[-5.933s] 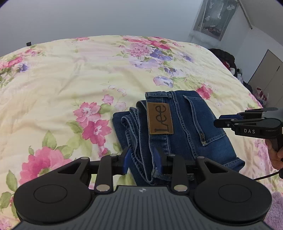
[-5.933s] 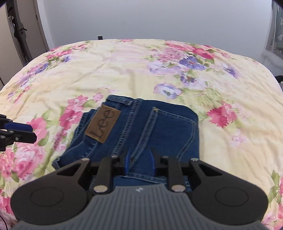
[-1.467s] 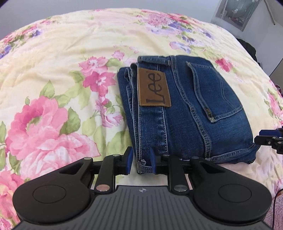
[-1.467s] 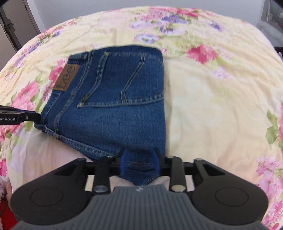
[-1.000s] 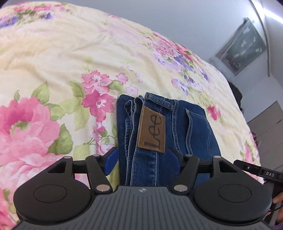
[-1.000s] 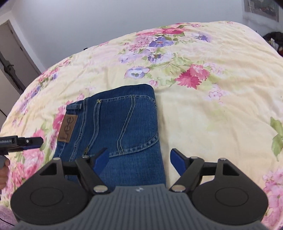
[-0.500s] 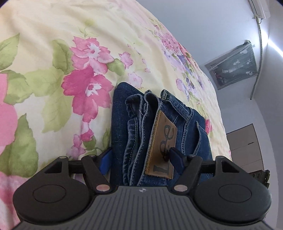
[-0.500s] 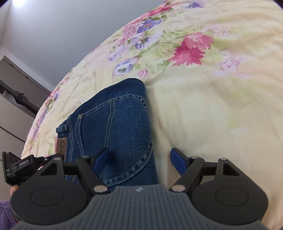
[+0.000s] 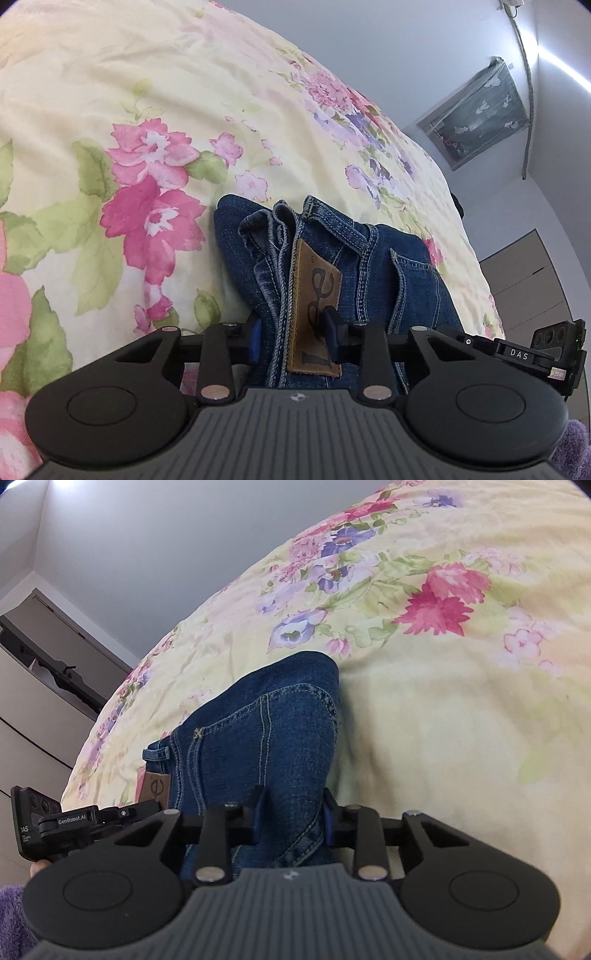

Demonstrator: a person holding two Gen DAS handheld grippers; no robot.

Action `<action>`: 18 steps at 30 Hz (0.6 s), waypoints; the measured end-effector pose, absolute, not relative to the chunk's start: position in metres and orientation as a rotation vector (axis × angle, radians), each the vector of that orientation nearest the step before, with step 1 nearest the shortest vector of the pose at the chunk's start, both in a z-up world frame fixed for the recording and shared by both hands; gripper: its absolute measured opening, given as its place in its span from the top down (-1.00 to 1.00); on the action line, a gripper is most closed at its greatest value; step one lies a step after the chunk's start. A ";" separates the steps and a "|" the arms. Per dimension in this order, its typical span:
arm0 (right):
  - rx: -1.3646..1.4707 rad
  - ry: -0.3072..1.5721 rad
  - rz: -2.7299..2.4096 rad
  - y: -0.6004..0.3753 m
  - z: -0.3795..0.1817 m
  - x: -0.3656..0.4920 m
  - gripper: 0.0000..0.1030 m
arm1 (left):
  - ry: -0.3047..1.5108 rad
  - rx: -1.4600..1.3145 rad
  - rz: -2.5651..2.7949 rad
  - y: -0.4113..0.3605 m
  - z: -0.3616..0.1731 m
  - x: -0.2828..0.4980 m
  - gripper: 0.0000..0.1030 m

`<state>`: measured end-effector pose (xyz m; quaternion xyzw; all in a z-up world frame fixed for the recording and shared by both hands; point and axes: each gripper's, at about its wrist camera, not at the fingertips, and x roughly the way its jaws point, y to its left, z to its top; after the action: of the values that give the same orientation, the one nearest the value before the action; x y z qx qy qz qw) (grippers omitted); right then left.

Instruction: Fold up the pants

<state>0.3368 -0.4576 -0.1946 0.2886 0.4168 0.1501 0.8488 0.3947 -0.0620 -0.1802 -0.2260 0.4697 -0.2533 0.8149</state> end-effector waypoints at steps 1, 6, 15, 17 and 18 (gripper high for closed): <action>0.602 0.878 0.314 -0.456 -0.190 0.336 0.59 | 1.002 -0.477 -0.538 -0.063 -0.177 0.394 0.34; 0.560 0.871 0.323 -0.447 -0.162 0.332 0.65 | 0.990 -0.428 -0.547 -0.065 -0.153 0.389 0.39; 0.538 0.847 0.408 -0.397 -0.113 0.317 0.67 | 0.954 -0.347 -0.518 -0.013 -0.089 0.381 0.39; 0.544 0.841 0.434 -0.376 -0.107 0.319 0.67 | 0.950 -0.341 -0.493 0.009 -0.079 0.378 0.39; 0.547 0.841 0.449 -0.365 -0.105 0.320 0.67 | 0.950 -0.339 -0.482 0.020 -0.075 0.377 0.39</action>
<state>0.3202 -0.3650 -0.1053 0.2599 0.3995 0.2135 0.8528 0.3768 0.0196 -0.0746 -0.1607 0.4507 -0.2285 0.8479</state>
